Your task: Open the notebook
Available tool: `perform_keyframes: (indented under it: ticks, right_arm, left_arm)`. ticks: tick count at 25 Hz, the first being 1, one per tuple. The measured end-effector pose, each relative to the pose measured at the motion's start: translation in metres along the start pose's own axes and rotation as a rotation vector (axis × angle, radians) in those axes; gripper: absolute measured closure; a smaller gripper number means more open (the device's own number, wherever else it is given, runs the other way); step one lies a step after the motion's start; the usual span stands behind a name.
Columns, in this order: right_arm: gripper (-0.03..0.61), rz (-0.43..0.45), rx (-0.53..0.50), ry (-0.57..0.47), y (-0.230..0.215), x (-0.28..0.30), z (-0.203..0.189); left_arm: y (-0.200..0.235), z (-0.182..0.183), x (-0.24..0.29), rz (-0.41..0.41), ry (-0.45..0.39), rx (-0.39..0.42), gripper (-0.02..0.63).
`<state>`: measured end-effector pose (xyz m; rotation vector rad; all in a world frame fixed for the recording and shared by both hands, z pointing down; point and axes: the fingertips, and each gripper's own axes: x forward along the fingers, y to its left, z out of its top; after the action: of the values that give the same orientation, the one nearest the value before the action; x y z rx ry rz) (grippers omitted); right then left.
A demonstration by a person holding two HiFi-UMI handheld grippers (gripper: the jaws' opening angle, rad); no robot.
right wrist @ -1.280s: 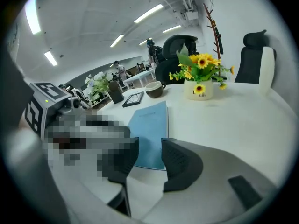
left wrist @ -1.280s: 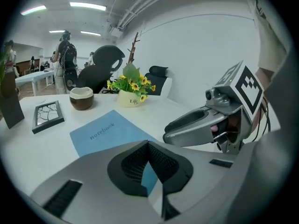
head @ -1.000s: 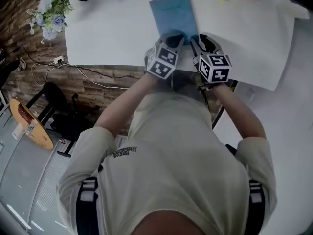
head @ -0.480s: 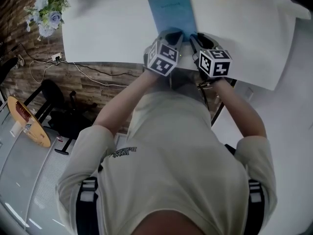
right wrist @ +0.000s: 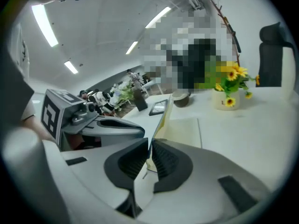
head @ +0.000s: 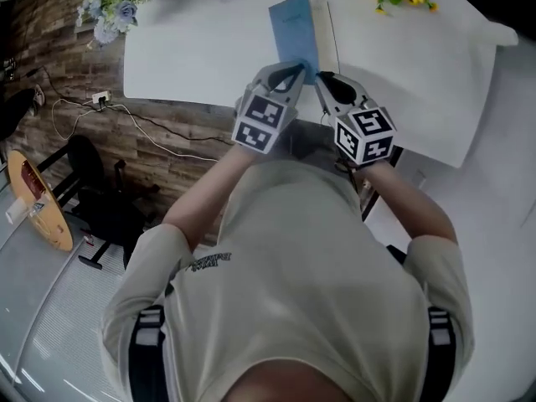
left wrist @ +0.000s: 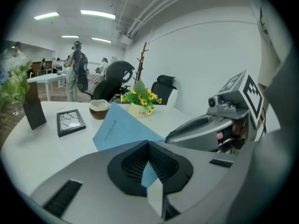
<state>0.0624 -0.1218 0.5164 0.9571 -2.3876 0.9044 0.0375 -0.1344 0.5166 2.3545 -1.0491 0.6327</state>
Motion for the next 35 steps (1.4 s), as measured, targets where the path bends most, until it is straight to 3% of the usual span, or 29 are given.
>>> perform_keyframes:
  ticks: [7, 11, 16, 21, 27, 35]
  right_arm:
    - [0.548, 0.180, -0.172, 0.030, 0.085, 0.030, 0.010]
    - [0.523, 0.255, -0.248, 0.096, 0.119, 0.061, -0.002]
    - [0.492, 0.327, -0.330, 0.213, 0.147, 0.099, -0.031]
    - [0.494, 0.321, -0.317, 0.311, 0.146, 0.132, -0.064]
    - [0.492, 0.340, -0.203, 0.410, 0.142, 0.157, -0.093]
    - [0.492, 0.352, -0.129, 0.446, 0.141, 0.152, -0.095]
  left_arm:
    - [0.034, 0.023, -0.085, 0.136, -0.111, -0.078, 0.612]
    - [0.064, 0.008, -0.105, 0.196, -0.096, -0.111, 0.612]
    - [0.096, -0.021, -0.102, 0.187, -0.027, -0.139, 0.612]
    - [0.121, -0.059, -0.078, 0.163, 0.080, -0.154, 0.612]
    - [0.135, -0.109, -0.047, 0.128, 0.223, -0.190, 0.612]
    - [0.143, -0.129, -0.033, 0.092, 0.306, -0.193, 0.612]
